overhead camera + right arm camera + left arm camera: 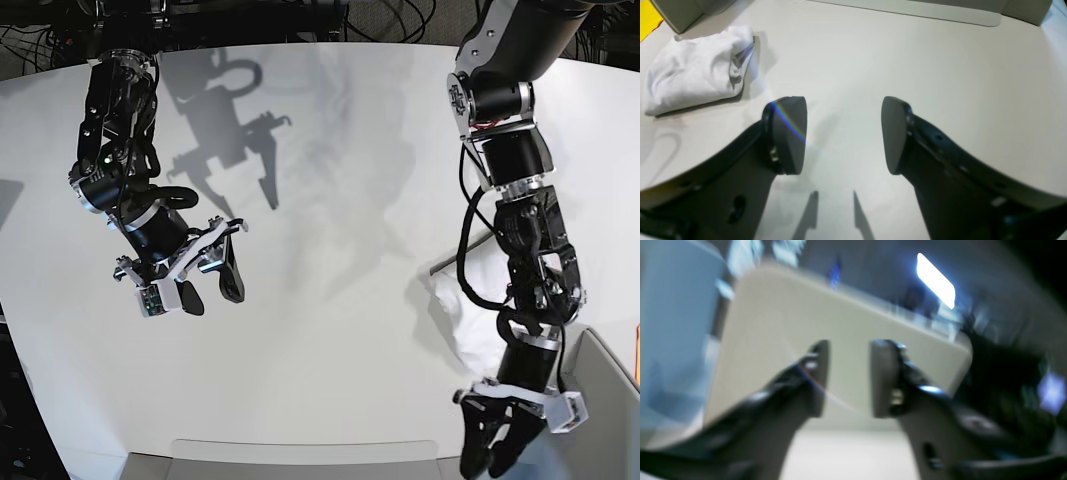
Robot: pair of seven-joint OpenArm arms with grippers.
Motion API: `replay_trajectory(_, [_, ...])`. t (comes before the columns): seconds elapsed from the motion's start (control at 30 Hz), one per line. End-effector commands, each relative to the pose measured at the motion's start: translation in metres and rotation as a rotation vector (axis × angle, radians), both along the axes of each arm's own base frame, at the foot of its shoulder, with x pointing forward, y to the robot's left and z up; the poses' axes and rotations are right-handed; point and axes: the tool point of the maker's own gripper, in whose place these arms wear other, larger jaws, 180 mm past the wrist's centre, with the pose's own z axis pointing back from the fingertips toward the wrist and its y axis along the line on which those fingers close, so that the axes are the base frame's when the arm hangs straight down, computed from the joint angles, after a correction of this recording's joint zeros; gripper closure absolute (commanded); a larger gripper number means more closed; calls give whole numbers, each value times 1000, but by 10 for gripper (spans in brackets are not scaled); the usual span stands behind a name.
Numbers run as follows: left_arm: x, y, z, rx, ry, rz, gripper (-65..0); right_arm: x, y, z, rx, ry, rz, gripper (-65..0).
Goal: Fold the T-shirt properly
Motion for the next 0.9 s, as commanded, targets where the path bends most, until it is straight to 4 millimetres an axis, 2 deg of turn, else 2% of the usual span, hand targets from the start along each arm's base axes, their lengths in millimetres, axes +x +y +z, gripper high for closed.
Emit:
replay_trajectory(0.0, [-7,-1,37,-5,-105,-7,-297,4,-1,16,3,-56,4,-351])
replay_trajectory(0.23, [-6,-6,32,22,-67,-25,-295,3,1,15,2,-55,12,-351])
replay_trajectory(0.5, [-7,-3,32,22,-66,-16,-295,3,0,15,3,-54,9,-351])
replay_trajectory(0.7, [-22,-2,56,35,-143,-5,-295,3,-1,15,3,-55,6,-351])
replay_trajectory(0.87, [-23,-2,59,36,-152,-5,-295,3,-1,15,3,-53,6,-351])
